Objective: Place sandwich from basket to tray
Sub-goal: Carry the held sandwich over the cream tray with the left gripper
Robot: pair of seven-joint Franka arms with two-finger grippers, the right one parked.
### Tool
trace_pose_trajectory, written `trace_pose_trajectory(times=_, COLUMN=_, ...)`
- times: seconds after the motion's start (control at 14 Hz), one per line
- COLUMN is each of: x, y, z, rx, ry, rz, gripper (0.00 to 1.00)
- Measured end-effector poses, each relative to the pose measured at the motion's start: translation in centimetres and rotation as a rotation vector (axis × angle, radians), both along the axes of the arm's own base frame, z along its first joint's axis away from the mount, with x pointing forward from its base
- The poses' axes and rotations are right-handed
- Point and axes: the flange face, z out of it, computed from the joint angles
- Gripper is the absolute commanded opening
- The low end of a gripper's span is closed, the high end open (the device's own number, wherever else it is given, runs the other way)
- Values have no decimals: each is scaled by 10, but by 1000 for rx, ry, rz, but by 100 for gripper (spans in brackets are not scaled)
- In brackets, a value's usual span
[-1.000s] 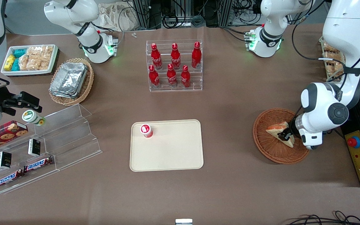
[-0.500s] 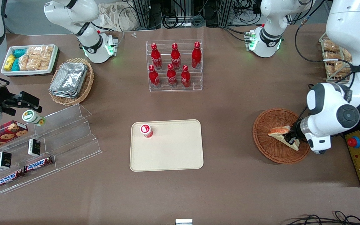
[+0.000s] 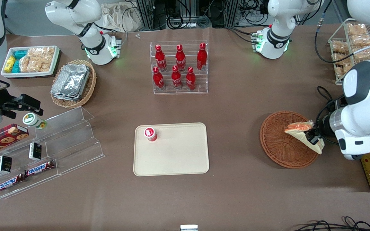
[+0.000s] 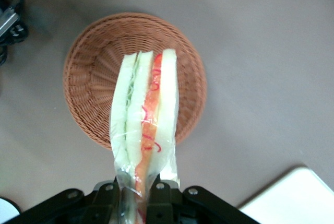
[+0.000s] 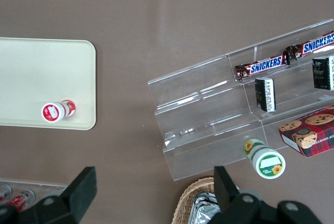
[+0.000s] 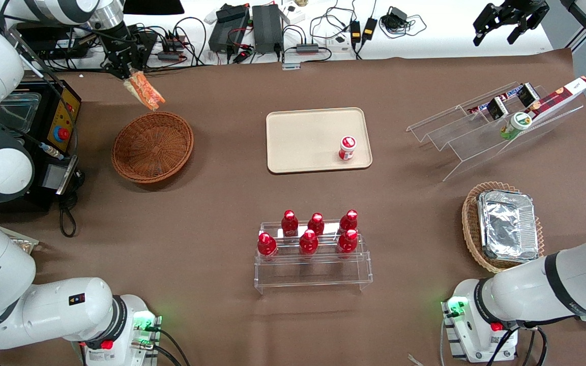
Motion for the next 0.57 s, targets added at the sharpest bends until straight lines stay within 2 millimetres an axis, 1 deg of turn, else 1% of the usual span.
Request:
trace_pose_trajectory(times=0.07, x=-3, y=-20, z=6, rx=-6, ry=-10, rz=-54, gripper=0)
trace_pose_trajectory(times=0.14, x=-8, y=-46, z=8, rx=5, ry=-19, rz=-140, gripper=0)
trace_pose_trajectory(times=0.21, x=-14, y=-75, z=6, rx=19, ry=-24, rz=-246, gripper=0)
trace_pose_trajectory(times=0.29, x=-20, y=-107, z=-1, rx=23, ry=-21, rz=-345, gripper=0)
trace_pose_trajectory(times=0.36, x=-27, y=-142, z=-14, rx=16, ry=-17, rz=-425, gripper=0)
trace_pose_trajectory(times=0.43, x=-30, y=-171, z=-31, rx=12, ry=-26, rz=-483, gripper=0)
trace_pose_trajectory(times=0.5, x=-33, y=-200, z=-55, rx=25, ry=-34, rz=-543, gripper=0)
trace_pose_trajectory(times=0.57, x=-38, y=-227, z=-83, rx=46, ry=-29, rz=-602, gripper=0)
